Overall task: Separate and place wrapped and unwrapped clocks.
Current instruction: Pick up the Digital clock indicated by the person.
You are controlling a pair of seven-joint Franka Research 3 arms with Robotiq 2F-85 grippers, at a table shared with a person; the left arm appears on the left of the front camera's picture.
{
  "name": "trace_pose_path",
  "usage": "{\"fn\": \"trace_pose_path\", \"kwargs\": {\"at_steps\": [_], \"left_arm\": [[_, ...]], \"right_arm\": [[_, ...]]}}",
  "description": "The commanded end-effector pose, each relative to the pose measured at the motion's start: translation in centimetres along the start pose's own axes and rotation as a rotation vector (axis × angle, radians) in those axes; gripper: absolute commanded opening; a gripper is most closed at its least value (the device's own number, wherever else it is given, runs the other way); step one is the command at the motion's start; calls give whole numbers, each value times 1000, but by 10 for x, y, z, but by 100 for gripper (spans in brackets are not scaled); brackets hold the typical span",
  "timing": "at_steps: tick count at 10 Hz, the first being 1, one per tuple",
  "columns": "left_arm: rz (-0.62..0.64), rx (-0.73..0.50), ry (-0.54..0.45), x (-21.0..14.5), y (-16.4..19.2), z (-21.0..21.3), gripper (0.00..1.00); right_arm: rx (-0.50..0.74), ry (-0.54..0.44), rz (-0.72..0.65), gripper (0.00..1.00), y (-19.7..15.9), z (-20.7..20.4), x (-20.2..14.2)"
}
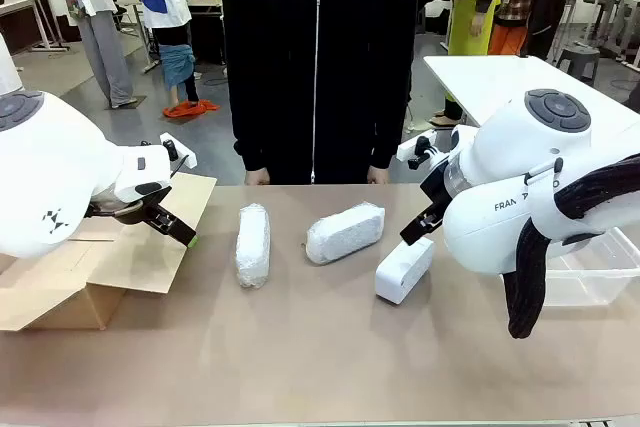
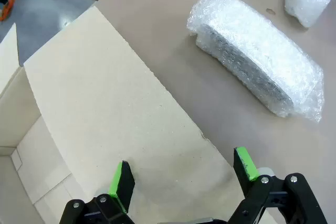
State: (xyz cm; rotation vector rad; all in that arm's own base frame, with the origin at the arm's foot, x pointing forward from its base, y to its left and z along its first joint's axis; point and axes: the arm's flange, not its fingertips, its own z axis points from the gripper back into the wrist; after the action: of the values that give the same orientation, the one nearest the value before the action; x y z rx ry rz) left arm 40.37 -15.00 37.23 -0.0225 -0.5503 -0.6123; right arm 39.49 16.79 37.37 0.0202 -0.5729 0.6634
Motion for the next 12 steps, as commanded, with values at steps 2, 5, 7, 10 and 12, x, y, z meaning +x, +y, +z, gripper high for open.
{"fn": "trace_pose_path", "kwargs": {"at_steps": [2,5,7,10,12], "left_arm": [[0,0,0,0,0,0,100],[0,0,0,0,0,0,100],[0,0,0,0,0,0,100],[0,0,0,0,0,0,100],[0,0,0,0,0,0,100]], "right_arm": [[0,0,0,100,0,0,0],[0,0,0,100,0,0,0],[0,0,0,100,0,0,0],[0,0,0,100,0,0,0],[0,0,2,100,0,0,0]]}}
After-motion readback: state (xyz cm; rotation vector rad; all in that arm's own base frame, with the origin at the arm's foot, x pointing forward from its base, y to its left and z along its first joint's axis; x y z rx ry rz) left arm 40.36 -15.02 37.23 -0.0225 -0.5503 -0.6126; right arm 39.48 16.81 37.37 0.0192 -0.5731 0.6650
